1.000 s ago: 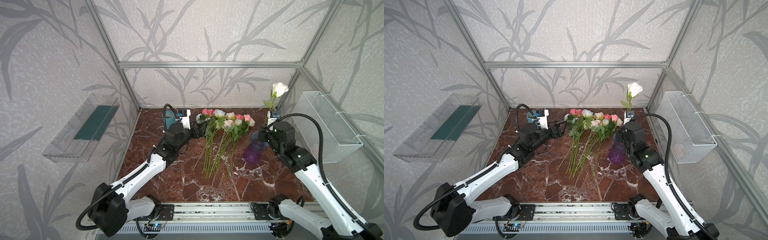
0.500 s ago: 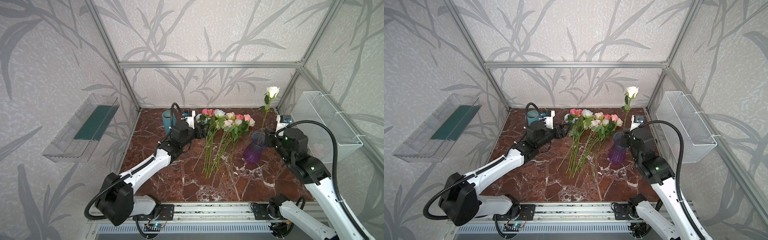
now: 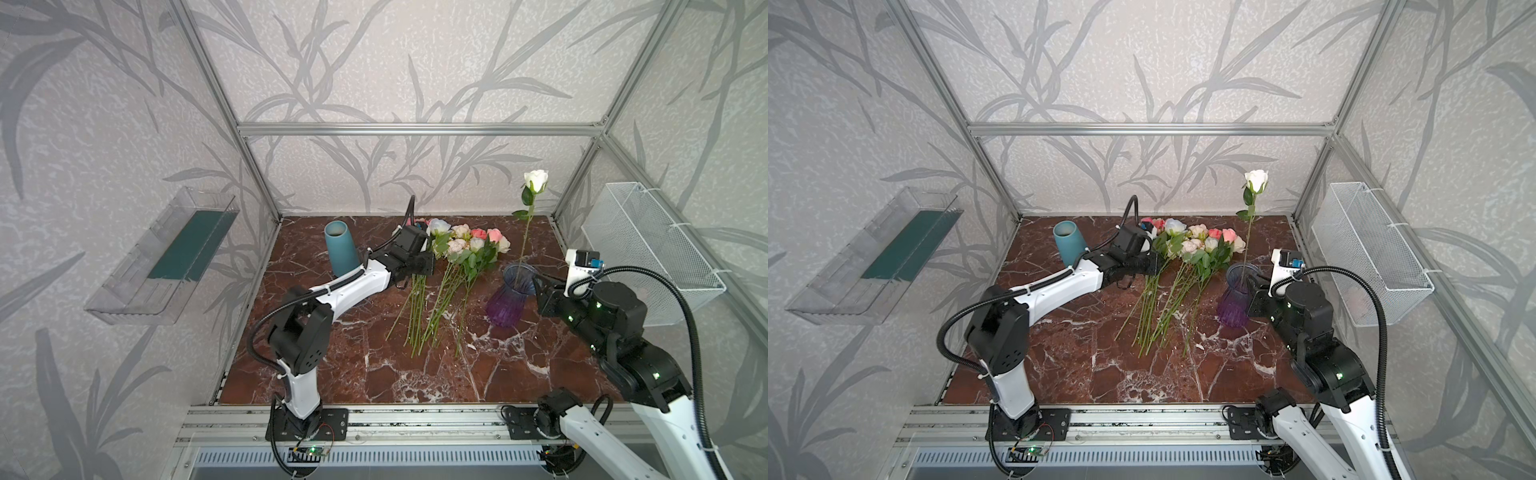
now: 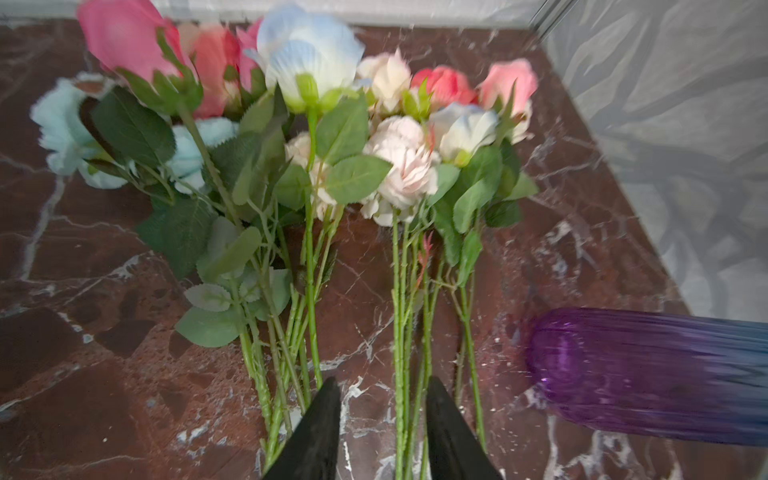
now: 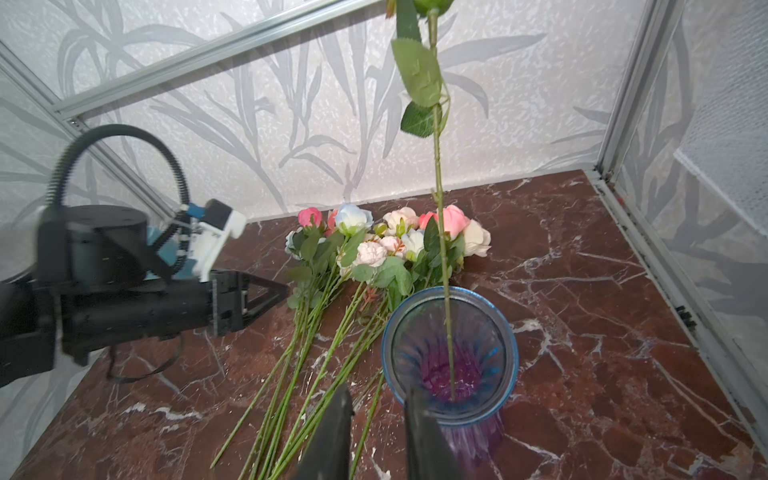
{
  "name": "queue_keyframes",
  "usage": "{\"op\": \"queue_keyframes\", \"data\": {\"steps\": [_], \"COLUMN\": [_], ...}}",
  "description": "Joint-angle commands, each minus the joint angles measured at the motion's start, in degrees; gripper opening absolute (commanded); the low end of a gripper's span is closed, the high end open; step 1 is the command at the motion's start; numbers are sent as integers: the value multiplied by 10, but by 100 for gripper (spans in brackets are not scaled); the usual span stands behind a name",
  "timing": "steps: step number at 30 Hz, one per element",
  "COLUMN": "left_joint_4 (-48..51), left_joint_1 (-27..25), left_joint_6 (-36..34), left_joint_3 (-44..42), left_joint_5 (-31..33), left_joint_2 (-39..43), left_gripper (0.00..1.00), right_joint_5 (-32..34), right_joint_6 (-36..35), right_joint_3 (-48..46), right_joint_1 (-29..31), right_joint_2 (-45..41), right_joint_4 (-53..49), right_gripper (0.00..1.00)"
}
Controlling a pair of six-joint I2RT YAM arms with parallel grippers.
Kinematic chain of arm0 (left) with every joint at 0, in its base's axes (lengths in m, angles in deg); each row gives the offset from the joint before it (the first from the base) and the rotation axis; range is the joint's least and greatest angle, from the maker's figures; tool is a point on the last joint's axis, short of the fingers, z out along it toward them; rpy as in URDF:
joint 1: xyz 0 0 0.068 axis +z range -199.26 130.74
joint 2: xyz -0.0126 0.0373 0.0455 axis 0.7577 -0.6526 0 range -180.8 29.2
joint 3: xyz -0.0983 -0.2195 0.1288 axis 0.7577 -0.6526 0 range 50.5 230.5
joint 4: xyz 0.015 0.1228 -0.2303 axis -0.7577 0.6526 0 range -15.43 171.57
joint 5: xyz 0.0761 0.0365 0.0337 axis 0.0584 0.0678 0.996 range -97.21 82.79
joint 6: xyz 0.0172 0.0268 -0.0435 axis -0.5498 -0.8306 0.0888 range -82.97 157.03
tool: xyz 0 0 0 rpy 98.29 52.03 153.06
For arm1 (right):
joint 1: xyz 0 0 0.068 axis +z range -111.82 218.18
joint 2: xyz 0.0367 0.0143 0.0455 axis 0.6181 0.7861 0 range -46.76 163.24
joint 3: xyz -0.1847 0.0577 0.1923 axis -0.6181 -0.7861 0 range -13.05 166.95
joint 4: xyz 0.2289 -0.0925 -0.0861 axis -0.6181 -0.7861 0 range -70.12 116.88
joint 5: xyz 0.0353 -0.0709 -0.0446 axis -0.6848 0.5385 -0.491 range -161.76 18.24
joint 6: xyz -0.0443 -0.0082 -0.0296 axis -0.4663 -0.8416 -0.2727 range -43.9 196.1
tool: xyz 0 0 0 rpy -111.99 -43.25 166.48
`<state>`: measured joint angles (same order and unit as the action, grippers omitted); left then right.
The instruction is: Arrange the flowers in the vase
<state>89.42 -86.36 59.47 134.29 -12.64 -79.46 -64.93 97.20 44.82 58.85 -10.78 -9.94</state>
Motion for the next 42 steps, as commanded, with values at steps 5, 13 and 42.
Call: {"op": "queue_keyframes", "data": {"steps": [5,13,42], "left_joint_4": [219,286,-101], "left_joint_1": [-6,-12,-33], "left_joint_6": [-43,-51,-49], "left_joint_3": [170,252,-52], "left_joint_5": [65,100,-168], "left_joint_2": [-159,-227,201], "left_gripper": [32,27,0], "right_joint_5": [-30,-32,-158], "right_joint_6": [12,-3,37], "right_joint_3": [-10,-4,67], "right_joint_1": [-1,-1,-1], "right_joint_2": [-19,-10,16], "right_joint_4": [-25,-37,17], "right_gripper": [25,27,49]}}
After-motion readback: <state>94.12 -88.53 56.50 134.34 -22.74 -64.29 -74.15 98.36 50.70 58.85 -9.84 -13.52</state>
